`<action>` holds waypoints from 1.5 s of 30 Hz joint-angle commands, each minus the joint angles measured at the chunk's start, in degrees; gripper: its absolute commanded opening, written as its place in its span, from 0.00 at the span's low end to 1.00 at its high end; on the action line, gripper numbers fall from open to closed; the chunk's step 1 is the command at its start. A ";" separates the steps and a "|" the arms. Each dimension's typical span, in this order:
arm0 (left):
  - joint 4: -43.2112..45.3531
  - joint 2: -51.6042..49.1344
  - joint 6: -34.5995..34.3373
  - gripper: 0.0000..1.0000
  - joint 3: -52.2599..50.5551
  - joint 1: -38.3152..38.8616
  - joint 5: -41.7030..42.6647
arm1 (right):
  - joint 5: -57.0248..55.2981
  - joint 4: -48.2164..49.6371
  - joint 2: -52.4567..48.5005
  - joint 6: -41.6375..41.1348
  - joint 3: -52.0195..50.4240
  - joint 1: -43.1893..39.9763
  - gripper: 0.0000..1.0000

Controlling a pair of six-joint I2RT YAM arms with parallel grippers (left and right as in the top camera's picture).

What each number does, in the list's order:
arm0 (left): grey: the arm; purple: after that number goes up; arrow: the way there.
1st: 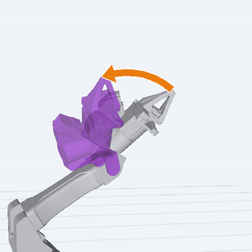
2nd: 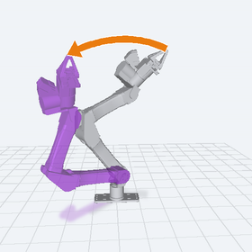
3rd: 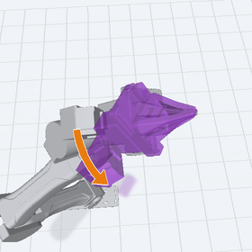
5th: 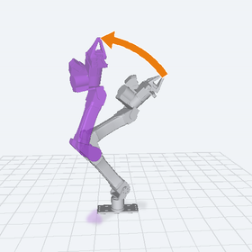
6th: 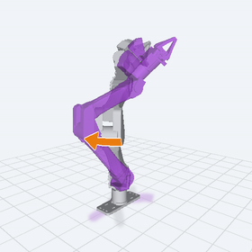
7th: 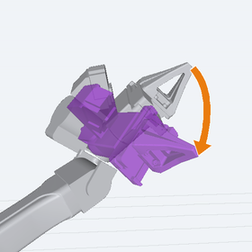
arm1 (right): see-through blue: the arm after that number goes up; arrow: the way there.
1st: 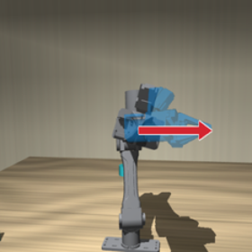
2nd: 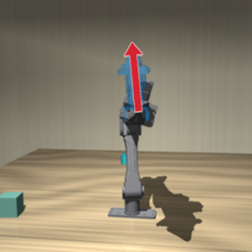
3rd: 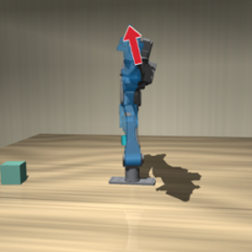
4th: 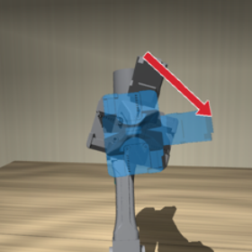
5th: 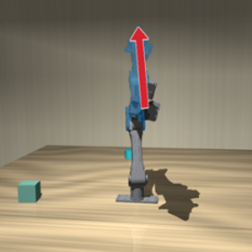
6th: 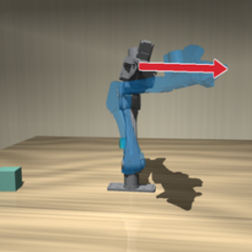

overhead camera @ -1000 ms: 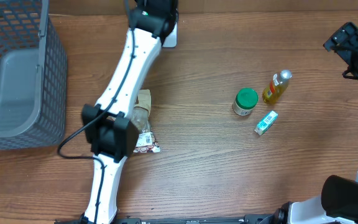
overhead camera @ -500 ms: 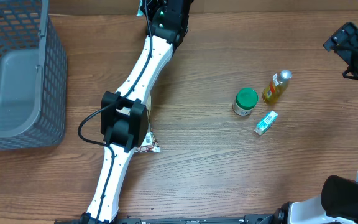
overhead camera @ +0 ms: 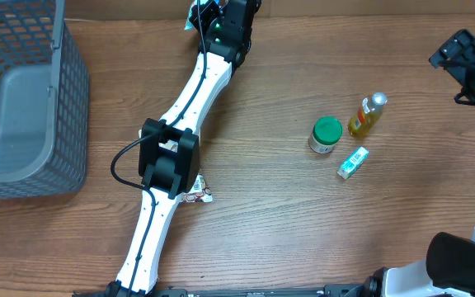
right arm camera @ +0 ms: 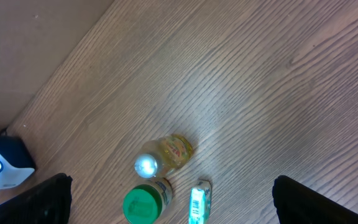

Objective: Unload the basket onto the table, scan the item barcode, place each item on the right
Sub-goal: 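Hold the green pack in front of the scanner window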

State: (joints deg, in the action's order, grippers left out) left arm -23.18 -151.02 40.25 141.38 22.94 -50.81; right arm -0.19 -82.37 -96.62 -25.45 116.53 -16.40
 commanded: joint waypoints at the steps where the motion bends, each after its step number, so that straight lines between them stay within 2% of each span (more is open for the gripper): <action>1: -0.85 -1.51 -1.33 0.04 1.07 0.76 -0.42 | 0.26 0.13 0.02 0.24 -0.07 -0.11 1.00; 13: -5.84 -2.32 -2.23 0.04 0.17 1.57 -0.37 | 0.26 0.13 0.02 0.24 -0.07 -0.11 1.00; 21: -11.15 -2.32 -6.64 0.04 0.09 1.84 0.07 | 0.26 0.15 0.02 0.24 -0.07 -0.11 1.00; 29: -11.23 -1.90 -7.76 0.04 0.11 2.23 -0.07 | 0.26 0.15 0.02 0.24 -0.07 -0.11 1.00; 33: -11.52 0.04 -8.48 0.05 0.17 2.45 2.93 | 0.26 0.15 0.02 0.24 -0.07 -0.11 1.00; 35: -11.93 2.36 -10.99 0.04 0.20 2.45 6.43 | 0.26 0.13 0.02 0.24 -0.07 -0.11 1.00; 40: -16.98 11.69 -20.37 0.05 0.20 1.53 22.99 | 0.26 0.13 0.02 0.24 -0.07 -0.11 1.00; 45: -28.68 20.63 -29.75 0.04 0.20 0.39 41.86 | 0.26 0.13 0.02 0.24 -0.07 -0.11 1.00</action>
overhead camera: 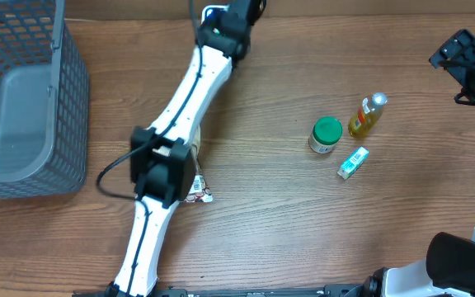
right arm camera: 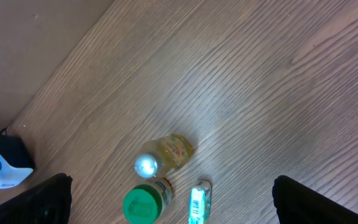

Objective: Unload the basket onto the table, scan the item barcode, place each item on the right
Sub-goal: 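Hold the green pack in front of the scanner window, then carry the green pack right and set it beside the jar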

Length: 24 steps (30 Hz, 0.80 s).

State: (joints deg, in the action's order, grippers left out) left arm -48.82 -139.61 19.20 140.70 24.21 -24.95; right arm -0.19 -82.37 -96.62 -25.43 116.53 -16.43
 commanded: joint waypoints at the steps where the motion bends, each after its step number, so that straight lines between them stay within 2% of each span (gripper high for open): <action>1: -5.95 10.25 -10.03 0.04 0.87 -1.01 19.65 | 0.26 0.13 0.02 0.22 -0.07 -0.09 1.00; 5: -17.44 11.32 -14.69 0.04 0.85 -1.05 30.80 | 0.26 0.13 0.02 0.22 -0.07 -0.09 1.00; 9: -26.53 8.46 -21.66 0.04 0.74 -0.17 33.81 | 0.26 0.13 0.02 0.22 -0.07 -0.09 1.00; 14: -29.70 3.45 -25.88 0.05 0.74 2.36 34.42 | 0.26 0.13 0.02 0.22 -0.07 -0.09 1.00; 19: -32.22 -1.25 -26.91 0.04 0.76 6.01 36.57 | 0.26 0.15 0.02 0.22 -0.07 -0.09 1.00; 24: -32.85 -4.20 -37.20 0.04 0.74 9.55 36.61 | 0.26 0.13 0.02 0.22 -0.07 -0.09 1.00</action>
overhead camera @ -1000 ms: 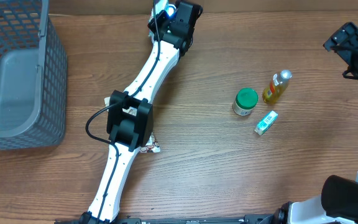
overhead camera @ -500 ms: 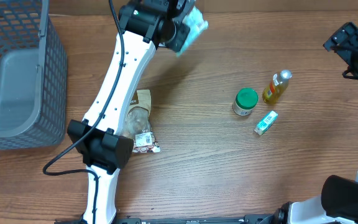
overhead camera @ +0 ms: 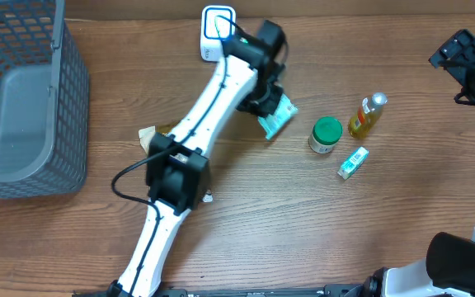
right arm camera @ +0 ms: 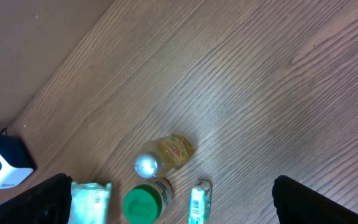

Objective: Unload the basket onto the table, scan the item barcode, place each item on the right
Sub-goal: 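Carry the green pack right and set it beside the jar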

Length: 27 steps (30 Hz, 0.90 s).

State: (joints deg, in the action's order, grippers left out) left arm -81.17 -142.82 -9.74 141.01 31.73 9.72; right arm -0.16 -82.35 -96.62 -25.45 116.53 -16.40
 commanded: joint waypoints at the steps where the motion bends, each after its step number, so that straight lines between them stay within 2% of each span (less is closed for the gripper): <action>1: -0.98 -1.07 -8.94 0.04 0.44 2.69 1.95 | 0.24 0.11 0.02 0.24 -0.07 -0.11 1.00; 7: -1.99 -1.25 -8.90 0.12 0.44 6.40 1.60 | 0.24 0.11 0.02 0.24 -0.07 -0.11 1.00; 9: -2.16 -1.25 -8.92 0.28 0.44 7.19 0.42 | 0.24 0.13 0.02 0.24 -0.07 -0.11 1.00; 12: -2.32 -1.25 -8.94 0.27 0.44 7.91 -0.94 | 0.24 0.11 0.02 0.24 -0.07 -0.11 1.00; 14: -2.23 -1.27 -9.20 0.23 0.44 8.04 -0.90 | 0.24 0.11 0.02 0.24 -0.07 -0.11 1.00; 19: -2.43 -1.27 -9.16 0.24 0.44 8.11 -1.36 | 0.24 0.11 0.02 0.22 -0.07 -0.11 1.00; 23: -1.51 -1.27 -9.18 0.21 0.44 7.54 -8.33 | 0.24 0.11 0.02 0.24 -0.07 -0.11 1.00; 27: 1.27 -1.31 -9.25 0.11 0.42 6.71 -15.21 | 0.24 0.11 0.02 0.24 -0.07 -0.11 1.00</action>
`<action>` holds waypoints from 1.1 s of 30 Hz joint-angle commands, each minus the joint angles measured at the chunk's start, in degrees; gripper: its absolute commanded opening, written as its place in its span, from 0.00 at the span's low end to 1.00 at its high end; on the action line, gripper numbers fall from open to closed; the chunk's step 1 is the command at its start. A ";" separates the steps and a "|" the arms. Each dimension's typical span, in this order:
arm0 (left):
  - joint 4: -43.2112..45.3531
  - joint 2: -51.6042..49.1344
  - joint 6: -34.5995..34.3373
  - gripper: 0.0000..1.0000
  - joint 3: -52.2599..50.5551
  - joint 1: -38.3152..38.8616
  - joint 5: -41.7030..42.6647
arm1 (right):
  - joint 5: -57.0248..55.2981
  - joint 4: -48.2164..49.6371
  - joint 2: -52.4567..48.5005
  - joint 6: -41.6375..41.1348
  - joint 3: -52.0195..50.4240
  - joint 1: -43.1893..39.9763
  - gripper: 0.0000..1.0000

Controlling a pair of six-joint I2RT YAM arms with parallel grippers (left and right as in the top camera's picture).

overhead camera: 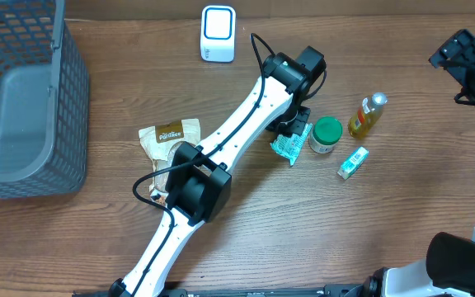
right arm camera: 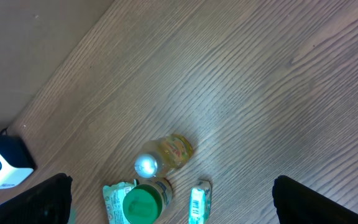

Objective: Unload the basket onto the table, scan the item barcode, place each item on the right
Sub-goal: 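Carry the green pack right and set it beside the jar, then open the left gripper and move it back over the snack bag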

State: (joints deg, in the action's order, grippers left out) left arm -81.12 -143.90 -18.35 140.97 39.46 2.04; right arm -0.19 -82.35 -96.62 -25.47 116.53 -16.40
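A white scanner (overhead camera: 218, 33) with a blue-ringed face stands at the table's back edge; it also shows in the right wrist view as the scanner. My left gripper (overhead camera: 297, 124) is well to its right, shut on the top end of a green packet (overhead camera: 289, 147). The packet (right arm camera: 115, 200) lies low against a green-lidded jar (overhead camera: 326, 134). My right gripper (overhead camera: 468, 62) hangs at the far right, high above the table. In its wrist view the right gripper (right arm camera: 171, 183) is open and holds nothing.
A yellow bottle (overhead camera: 367, 115) and a small green tube (overhead camera: 353, 162) with a barcode lie right of the jar. A brown pouch (overhead camera: 169, 136) lies mid-left beside the left arm. A grey mesh basket (overhead camera: 23, 99) fills the far left.
The left gripper moved right and toward the front with the green packet. The packet now sits lower, touching the jar's left side. The right arm has not moved.
The left gripper first stood over the scanner at the back edge, hiding it, and was still there at the second moment. Then it was off to the right with the green packet, the scanner uncovered. Now the packet rests by the jar.
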 commanded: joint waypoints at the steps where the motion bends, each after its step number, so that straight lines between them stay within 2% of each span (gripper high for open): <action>1: 2.23 -0.33 -1.14 0.08 0.39 -1.20 -8.57 | 0.26 0.11 0.02 0.26 -0.07 -0.11 1.00; 10: 4.92 -5.77 -2.34 0.05 0.39 -1.14 -6.73 | 0.26 0.11 0.02 0.26 -0.07 -0.11 1.00; 17: 5.73 -9.16 2.64 0.04 0.39 -1.11 5.49 | 0.26 0.11 0.02 0.24 -0.07 -0.11 1.00; 20: 6.69 -9.16 8.24 0.04 0.42 -1.01 13.00 | 0.26 0.11 0.02 0.26 -0.07 -0.11 1.00; 24: 6.47 -9.09 8.96 0.04 0.42 -0.74 18.23 | 0.26 0.11 0.02 0.26 -0.07 -0.11 1.00; 26: 6.67 -9.01 8.96 0.04 0.68 -0.72 18.32 | 0.26 0.13 0.02 0.26 -0.07 -0.11 1.00; 29: 5.64 -8.87 6.25 0.04 2.75 -1.20 10.95 | 0.26 0.11 0.02 0.26 -0.07 -0.11 1.00; 33: 0.15 -6.91 6.56 0.05 9.51 -2.82 6.16 | 0.26 0.11 0.02 0.26 -0.07 -0.11 1.00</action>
State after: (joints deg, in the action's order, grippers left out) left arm -78.26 -152.14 -11.64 143.63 38.09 13.21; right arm -0.19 -82.35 -96.62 -25.45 116.53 -16.43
